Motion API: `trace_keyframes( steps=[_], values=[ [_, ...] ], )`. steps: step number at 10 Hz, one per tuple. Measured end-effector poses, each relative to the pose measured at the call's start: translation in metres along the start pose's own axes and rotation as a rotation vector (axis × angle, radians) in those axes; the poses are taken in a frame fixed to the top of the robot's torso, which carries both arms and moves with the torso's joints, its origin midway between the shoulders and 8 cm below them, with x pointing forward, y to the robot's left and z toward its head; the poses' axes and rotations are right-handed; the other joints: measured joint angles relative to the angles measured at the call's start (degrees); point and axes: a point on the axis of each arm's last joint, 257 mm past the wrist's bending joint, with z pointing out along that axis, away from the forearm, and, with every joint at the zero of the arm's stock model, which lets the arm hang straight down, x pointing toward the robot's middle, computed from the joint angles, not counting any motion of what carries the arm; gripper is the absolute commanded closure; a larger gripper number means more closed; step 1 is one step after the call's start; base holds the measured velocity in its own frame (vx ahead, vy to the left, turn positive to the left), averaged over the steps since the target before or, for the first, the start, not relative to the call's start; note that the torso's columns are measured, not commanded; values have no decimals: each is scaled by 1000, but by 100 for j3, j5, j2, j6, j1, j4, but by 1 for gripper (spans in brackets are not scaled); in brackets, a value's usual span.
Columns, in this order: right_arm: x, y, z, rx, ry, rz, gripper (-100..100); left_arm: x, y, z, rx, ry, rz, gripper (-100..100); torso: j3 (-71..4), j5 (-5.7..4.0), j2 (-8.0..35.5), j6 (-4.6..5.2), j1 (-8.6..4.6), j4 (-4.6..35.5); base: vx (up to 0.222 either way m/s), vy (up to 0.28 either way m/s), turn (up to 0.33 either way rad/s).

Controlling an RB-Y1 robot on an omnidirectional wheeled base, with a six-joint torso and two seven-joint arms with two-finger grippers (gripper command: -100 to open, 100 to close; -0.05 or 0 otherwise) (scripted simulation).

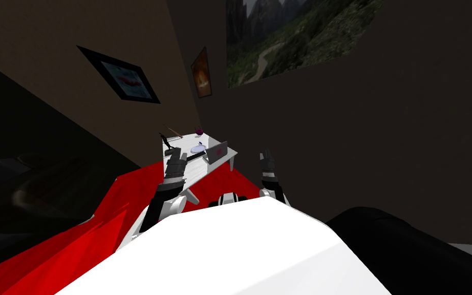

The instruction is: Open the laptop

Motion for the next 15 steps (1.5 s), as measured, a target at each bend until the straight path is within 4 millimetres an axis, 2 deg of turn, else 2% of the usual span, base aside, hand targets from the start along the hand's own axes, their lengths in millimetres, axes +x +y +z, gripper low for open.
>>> trace_keyframes(
  steps=[2, 6, 10, 15],
  values=[
    [0, 0, 0, 0, 0, 0, 0, -3, 26, 1, -59, 18, 46, -100, -7, 2, -10, 1, 11, -3, 126, -79, 47],
    [0, 0, 0, 0, 0, 0, 0, -4, 57, 0, -150, 34, 111, -100, 6, 3, 9, 1, 12, 3, 79, -61, 51],
    [0, 0, 0, 0, 0, 0, 0, -10, 97, -4, -266, 32, 169, -100, -2, 1, -4, 0, 3, -1, 102, -93, 55],
    [0, 0, 0, 0, 0, 0, 0, -27, 148, -16, -420, 28, 236, -100, 7, 4, 11, 1, 12, 3, 102, -84, 60]
  ],
)
